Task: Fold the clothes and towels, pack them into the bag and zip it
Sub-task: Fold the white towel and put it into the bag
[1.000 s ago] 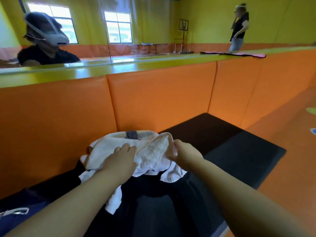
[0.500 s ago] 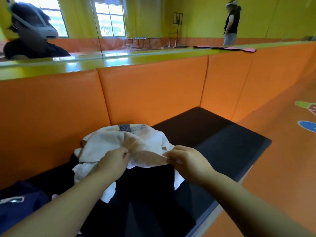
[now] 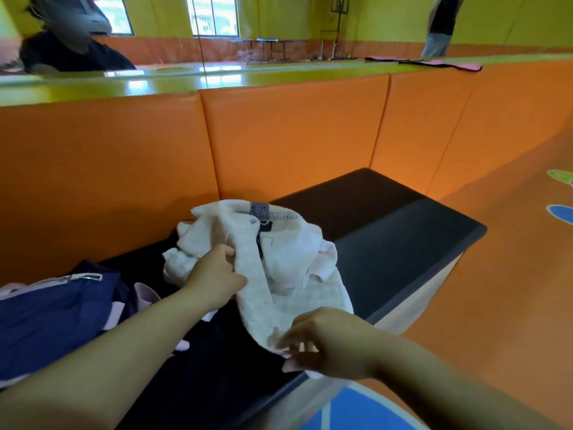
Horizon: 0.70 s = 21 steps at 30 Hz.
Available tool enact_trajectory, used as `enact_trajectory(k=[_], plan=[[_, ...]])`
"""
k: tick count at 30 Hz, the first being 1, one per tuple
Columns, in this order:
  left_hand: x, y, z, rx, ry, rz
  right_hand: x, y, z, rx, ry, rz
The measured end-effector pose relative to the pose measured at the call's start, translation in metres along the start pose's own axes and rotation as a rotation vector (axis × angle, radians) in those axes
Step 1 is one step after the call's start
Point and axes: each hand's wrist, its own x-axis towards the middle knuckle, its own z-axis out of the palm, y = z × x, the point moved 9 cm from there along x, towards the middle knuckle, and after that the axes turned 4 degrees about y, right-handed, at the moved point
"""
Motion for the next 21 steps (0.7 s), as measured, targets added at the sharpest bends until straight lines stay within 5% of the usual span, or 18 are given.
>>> enact_trajectory(k=[6, 12, 16, 21], plan=[[-0.008, -0.027, -0.025, 0.18, -0.067, -0.005, 0.017, 0.062, -0.033, -0.103, 0.157, 0.382], [0.008, -0.036, -0.023, -0.122, -0.009, -0.143, 0.067, 0.083, -0.033, -0.137, 0.272, 0.517], [0.007, -0.01, -0.019, 0.174, 0.025, 0.061, 0.086, 0.101, -0.021, -0.2, 0.176, 0.571], [0.015, -0.009, -0.049, 0.276, 0.095, 0.139, 0.078, 0.134, -0.082, -0.016, 0.456, 0.688]])
